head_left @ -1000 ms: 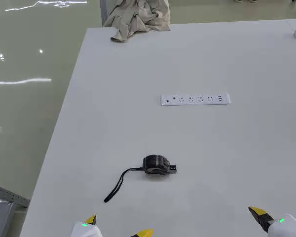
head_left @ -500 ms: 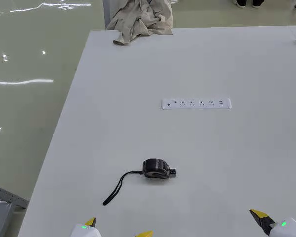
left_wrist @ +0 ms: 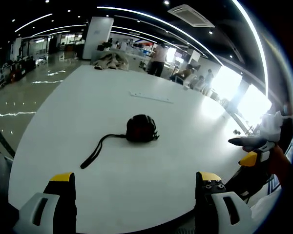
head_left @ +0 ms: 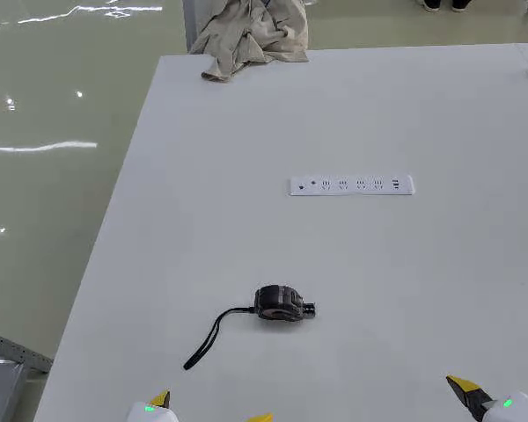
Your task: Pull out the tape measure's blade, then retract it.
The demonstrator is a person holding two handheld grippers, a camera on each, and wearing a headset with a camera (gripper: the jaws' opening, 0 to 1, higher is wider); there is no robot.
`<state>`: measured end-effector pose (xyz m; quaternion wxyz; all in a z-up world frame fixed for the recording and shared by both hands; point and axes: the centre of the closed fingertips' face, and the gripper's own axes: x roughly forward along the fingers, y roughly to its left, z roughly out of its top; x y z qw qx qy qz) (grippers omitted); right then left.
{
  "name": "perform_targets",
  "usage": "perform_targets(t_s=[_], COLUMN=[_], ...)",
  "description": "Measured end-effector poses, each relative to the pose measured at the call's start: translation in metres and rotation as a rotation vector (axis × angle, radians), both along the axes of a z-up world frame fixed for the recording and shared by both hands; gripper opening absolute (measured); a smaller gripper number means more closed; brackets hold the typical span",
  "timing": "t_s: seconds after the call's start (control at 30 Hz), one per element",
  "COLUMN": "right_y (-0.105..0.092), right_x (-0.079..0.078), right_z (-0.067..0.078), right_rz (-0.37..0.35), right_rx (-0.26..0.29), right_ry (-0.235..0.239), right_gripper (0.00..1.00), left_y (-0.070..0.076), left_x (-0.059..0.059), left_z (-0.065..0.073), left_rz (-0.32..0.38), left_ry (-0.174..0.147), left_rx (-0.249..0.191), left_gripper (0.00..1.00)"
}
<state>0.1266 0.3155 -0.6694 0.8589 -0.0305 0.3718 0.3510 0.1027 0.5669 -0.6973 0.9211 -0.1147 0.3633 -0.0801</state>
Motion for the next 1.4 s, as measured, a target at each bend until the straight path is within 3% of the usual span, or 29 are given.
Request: perform_targets(t_s=[0.67,0.87,1.4], right_y=[0.010,0.016,0.023], right_x=[0.006,0.014,0.028], right_z=[-0.005,-0.003,-0.015], right_rz=[0.031,0.048,0.097], right_rx=[-0.002,0.007,-0.020], right_ry=[-0.011,-0.036,-0.043], right_gripper=[0.93,0.92,0.90], left_y=[-0.003,-0.006,-0.009], left_x=[0.008,0.014,0.028], left_z=[0.000,0.003,-0.003], left_rz=[-0.013,-0.026,-0.050], left_ry=[-0.006,-0.024,-0.021], left_rx=[0.006,0.003,0.016], left_gripper=[1.00,1.00,1.00])
